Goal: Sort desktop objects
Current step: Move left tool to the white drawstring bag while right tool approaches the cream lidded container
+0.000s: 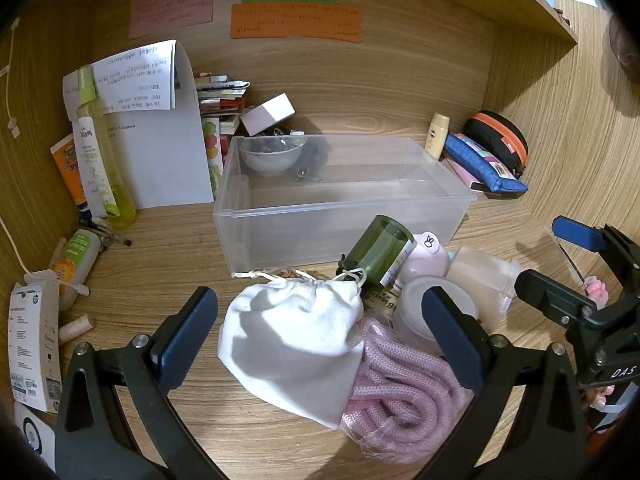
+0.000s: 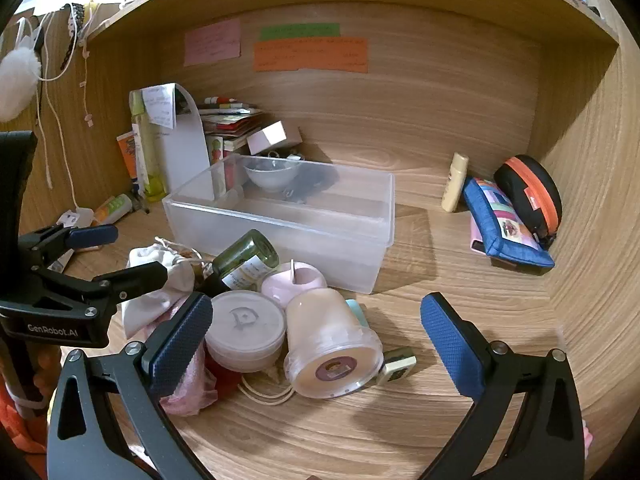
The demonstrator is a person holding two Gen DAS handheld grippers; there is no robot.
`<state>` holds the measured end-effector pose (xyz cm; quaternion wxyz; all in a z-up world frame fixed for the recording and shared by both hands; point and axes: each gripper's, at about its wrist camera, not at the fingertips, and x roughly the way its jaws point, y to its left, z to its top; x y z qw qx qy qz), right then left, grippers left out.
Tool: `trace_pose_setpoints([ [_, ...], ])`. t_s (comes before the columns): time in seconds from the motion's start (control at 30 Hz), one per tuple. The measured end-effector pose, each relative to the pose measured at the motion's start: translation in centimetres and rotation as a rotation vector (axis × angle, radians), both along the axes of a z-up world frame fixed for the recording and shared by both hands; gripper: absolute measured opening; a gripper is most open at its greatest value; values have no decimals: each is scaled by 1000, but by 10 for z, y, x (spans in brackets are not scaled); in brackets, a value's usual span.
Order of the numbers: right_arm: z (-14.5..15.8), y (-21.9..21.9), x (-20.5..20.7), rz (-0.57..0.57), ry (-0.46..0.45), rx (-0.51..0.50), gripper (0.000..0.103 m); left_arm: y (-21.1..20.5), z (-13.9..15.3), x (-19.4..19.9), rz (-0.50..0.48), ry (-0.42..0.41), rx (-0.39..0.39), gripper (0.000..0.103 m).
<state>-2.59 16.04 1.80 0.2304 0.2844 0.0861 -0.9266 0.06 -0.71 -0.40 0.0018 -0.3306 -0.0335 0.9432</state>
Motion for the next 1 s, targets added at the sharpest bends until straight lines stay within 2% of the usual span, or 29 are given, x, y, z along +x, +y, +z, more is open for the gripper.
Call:
trace_pose_setpoints([
  [0.4,-2,2,-5,-12,-14,-12,103,-1,-1,-2,4,-9,6,103],
  [0.57,-1,2,-6,-9,-13,-11,103,1,4,1,33,32,-37,103],
  [0.83,0,5,-6,-10,5,18,103,-12,12,2,-3,65,-19,103],
  [1.0,-1,17,-11,-24,-17,21,103,-30,2,7,-5,46,1,103],
])
